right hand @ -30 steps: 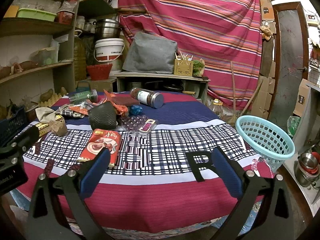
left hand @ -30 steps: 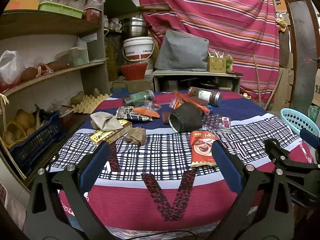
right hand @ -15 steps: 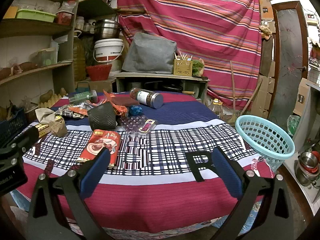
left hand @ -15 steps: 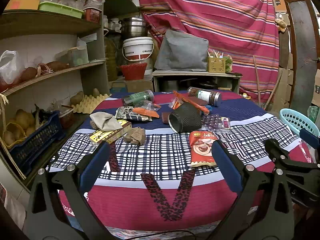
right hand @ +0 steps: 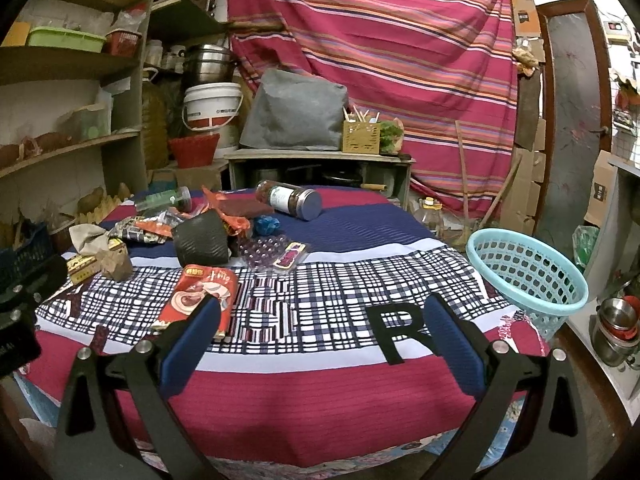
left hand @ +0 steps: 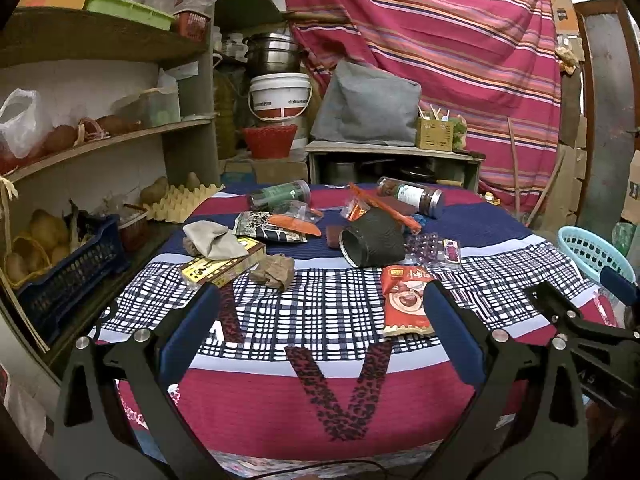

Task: Collect trash
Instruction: 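Grasp the crumpled brown paper with the left tool while the right tool grasps the red snack wrapper, then carry both items to the blue basket and open the left tool over it, then open the right tool to drop the red wrapper into the basket, then grasp the black mesh cup with the left tool and lift it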

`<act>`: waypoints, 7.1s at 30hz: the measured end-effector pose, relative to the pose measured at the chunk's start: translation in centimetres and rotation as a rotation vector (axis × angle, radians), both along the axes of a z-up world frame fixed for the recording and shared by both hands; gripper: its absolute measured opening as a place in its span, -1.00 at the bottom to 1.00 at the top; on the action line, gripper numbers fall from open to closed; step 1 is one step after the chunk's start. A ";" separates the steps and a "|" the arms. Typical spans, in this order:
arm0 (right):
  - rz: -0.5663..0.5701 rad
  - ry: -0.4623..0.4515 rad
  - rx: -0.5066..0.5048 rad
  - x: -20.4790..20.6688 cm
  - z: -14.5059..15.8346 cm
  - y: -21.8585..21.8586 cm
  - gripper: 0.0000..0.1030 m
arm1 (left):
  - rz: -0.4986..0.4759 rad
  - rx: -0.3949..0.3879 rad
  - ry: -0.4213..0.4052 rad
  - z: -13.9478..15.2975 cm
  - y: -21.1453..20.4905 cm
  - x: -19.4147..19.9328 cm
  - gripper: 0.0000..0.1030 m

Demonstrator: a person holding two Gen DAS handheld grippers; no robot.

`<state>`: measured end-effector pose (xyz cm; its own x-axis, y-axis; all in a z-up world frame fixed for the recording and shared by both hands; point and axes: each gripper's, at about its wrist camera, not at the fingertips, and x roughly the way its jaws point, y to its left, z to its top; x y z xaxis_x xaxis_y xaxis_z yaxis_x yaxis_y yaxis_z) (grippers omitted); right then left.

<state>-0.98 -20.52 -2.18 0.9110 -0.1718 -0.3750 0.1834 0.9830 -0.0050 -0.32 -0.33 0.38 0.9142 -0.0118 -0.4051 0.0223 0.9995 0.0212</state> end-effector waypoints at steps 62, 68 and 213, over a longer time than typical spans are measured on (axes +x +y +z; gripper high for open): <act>0.171 0.315 0.062 12.8 -5.0 5.5 0.92 | 0.033 -0.006 0.276 -4.3 8.7 15.1 -0.06; 0.178 0.375 0.069 13.3 -6.4 6.4 0.80 | 0.057 0.011 0.268 -4.5 9.5 13.8 -0.06; 0.022 0.093 0.042 17.0 4.2 -6.7 0.60 | 0.052 -0.039 0.142 0.2 0.2 18.4 0.89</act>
